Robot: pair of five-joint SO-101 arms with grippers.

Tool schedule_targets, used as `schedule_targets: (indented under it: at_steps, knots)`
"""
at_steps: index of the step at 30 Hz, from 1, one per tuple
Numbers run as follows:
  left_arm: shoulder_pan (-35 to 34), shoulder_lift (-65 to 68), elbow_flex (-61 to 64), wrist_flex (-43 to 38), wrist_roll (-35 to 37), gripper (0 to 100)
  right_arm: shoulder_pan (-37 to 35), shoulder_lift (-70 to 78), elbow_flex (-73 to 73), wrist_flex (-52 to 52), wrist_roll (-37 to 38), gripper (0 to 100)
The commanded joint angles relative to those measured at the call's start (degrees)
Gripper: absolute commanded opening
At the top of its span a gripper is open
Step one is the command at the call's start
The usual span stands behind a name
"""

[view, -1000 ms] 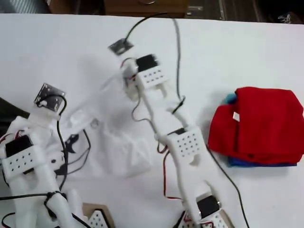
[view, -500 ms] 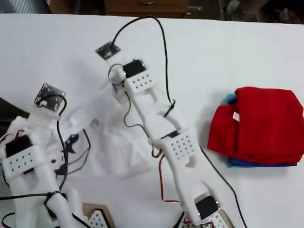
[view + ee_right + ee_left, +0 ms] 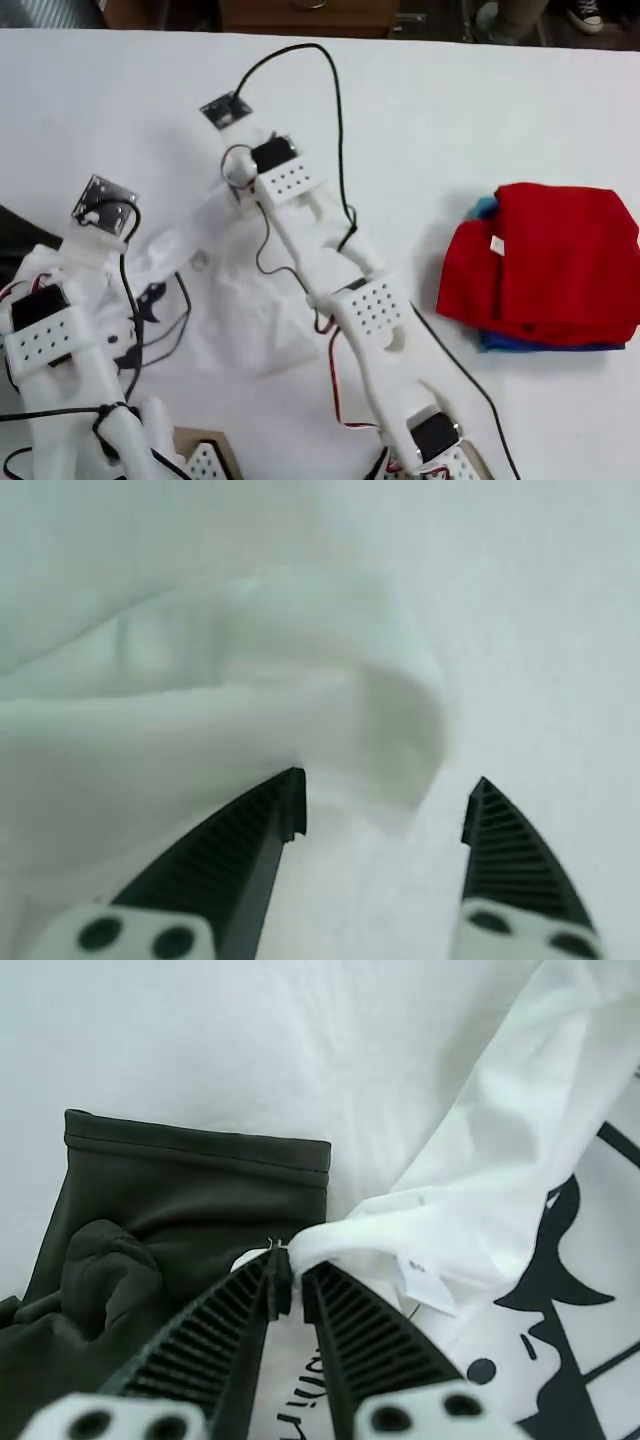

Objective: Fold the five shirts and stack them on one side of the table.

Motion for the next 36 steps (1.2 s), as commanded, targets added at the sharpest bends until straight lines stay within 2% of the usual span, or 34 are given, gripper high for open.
schedule_targets:
  at_steps: [1,5,9,12,18,26,30,36]
  knots:
    - [0.2,-0.4,-0.2,-0.7,0.4,2,0.0,-0.7,-1.8,-1.2,-0.4,22.3]
    - [0.2,-0.4,-0.2,-0.7,0.4,2,0.2,-0.6,-1.8,-1.0,-0.6,14.6]
    - [0.2,-0.4,-0.2,-0.7,0.4,2,0.3,1.3,-1.8,-0.8,-0.6,14.1]
    - [0.2,-0.5,-0.2,-0.6,0.4,2,0.3,3.4,-2.0,-0.5,-0.6,15.0]
    - [0.2,-0.7,-0.2,0.6,0.3,2,0.1,3.9,-2.3,1.1,-0.3,23.3]
    - [0.2,-0.8,-0.5,0.6,0.3,2,3.7,3.9,-2.3,1.1,-0.4,12.9]
    - [0.2,-0.8,-0.6,0.4,0.3,2,5.4,3.9,-2.3,1.1,-0.3,1.2]
    - [0.2,-0.8,-0.6,0.4,0.3,2,6.7,0.3,-2.4,3.1,-0.2,2.0]
